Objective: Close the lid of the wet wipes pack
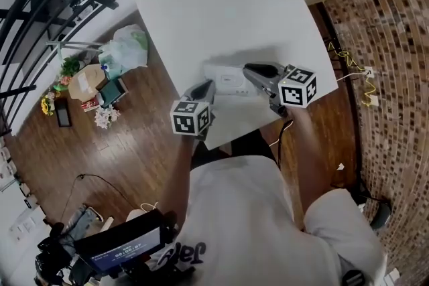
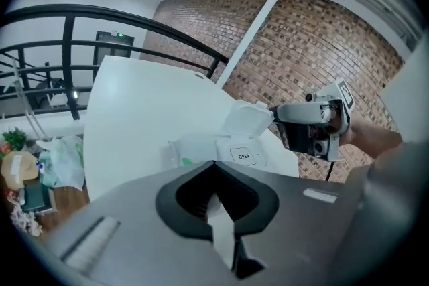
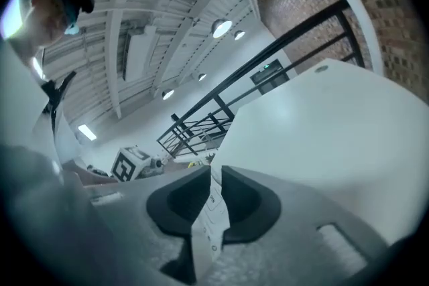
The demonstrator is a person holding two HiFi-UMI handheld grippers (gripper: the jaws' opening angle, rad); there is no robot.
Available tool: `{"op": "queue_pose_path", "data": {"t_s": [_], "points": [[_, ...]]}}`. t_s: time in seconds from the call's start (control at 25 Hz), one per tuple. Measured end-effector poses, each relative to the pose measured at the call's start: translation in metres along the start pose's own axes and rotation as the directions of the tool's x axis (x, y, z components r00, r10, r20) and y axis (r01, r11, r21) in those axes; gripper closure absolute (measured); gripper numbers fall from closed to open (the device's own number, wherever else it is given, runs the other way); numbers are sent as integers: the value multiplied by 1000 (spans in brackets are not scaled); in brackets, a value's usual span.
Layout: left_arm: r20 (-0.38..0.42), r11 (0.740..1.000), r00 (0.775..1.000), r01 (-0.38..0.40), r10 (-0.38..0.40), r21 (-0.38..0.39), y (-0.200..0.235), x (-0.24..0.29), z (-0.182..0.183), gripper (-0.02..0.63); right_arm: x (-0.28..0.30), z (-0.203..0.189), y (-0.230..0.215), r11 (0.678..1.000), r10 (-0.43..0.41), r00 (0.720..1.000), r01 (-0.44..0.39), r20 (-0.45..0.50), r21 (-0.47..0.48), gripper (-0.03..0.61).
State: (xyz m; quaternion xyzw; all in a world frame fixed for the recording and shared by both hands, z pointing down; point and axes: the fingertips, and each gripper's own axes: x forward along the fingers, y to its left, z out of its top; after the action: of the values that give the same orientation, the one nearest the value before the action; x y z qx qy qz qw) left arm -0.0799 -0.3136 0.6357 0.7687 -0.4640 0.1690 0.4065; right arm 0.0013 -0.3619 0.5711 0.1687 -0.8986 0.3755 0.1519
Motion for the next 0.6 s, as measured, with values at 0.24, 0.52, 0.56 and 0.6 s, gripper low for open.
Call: {"op": "queue_pose_path", "data": {"t_s": [0.24, 0.52, 0.56, 0.6], "points": [[13, 1000, 1000, 9, -9, -1, 1, -2, 2, 598, 1, -28, 18, 981, -50, 992, 27, -116, -192, 529], [22, 1000, 1000, 6, -7, 8, 0, -2, 2, 598, 14, -60, 21, 959, -118, 963, 47, -244, -278, 551], [24, 1000, 1000, 5, -5, 9, -1, -1, 2, 598, 17, -61, 20, 959, -124, 960, 51, -250, -280, 551], [25, 1000, 1000, 3, -4, 10, -1, -1, 2, 598, 20, -62, 19, 957, -133, 957, 57, -257, -284, 552]]}}
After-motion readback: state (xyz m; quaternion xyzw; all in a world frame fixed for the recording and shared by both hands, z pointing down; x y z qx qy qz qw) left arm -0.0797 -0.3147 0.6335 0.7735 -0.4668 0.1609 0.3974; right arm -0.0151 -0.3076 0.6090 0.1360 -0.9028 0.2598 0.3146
